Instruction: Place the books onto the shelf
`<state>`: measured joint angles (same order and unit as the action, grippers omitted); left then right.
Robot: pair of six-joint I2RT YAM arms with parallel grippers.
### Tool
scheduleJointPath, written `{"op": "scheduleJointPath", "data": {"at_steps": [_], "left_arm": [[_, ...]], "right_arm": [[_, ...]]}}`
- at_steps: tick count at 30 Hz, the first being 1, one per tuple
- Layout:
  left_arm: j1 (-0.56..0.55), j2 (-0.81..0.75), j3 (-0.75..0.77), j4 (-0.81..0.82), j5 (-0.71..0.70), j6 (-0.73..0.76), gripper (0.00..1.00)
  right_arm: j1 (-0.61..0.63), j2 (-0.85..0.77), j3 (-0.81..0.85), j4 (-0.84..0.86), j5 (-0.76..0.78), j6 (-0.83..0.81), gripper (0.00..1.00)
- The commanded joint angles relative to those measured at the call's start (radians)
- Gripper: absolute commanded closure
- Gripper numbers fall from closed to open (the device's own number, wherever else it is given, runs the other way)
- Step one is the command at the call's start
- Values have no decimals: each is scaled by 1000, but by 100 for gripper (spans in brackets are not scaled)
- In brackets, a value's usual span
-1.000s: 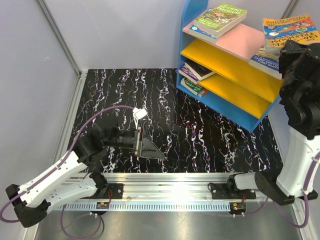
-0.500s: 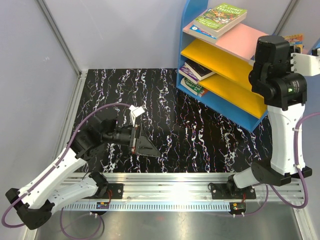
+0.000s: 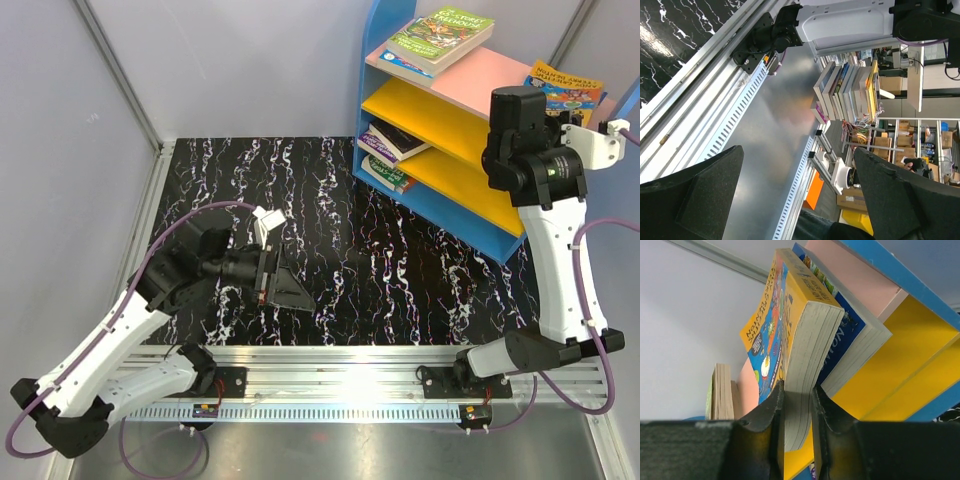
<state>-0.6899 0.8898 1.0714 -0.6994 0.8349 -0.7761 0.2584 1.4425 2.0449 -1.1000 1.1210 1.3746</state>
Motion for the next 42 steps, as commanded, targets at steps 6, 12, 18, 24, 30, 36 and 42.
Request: {"op": "scheduleJointPath", "data": {"at_steps": [6, 12, 18, 24, 30, 36, 42], "left_arm": [[43, -11, 18, 12, 17, -6, 1], [64, -5, -7, 61, 23, -43, 1], [79, -5, -34, 127, 26, -80, 1], [102, 8, -13, 115, 12, -75, 1], [115, 37, 33, 55, -29, -26, 1], [127, 107, 133, -73, -140, 81, 1], [141, 230, 255, -233, -322, 230, 1]], "right_arm": [[-53, -83, -132, 198, -107, -52, 20], [-68, -132, -147, 213, -246, -65, 0], [-68, -169, -167, 200, -419, -77, 0], [-64, -240, -316, 443, -766, -337, 0], [19, -347, -544, 677, -1108, -471, 0], [215, -304, -692, 604, -1319, -460, 0], [464, -327, -810, 405, -1094, -415, 0]]}}
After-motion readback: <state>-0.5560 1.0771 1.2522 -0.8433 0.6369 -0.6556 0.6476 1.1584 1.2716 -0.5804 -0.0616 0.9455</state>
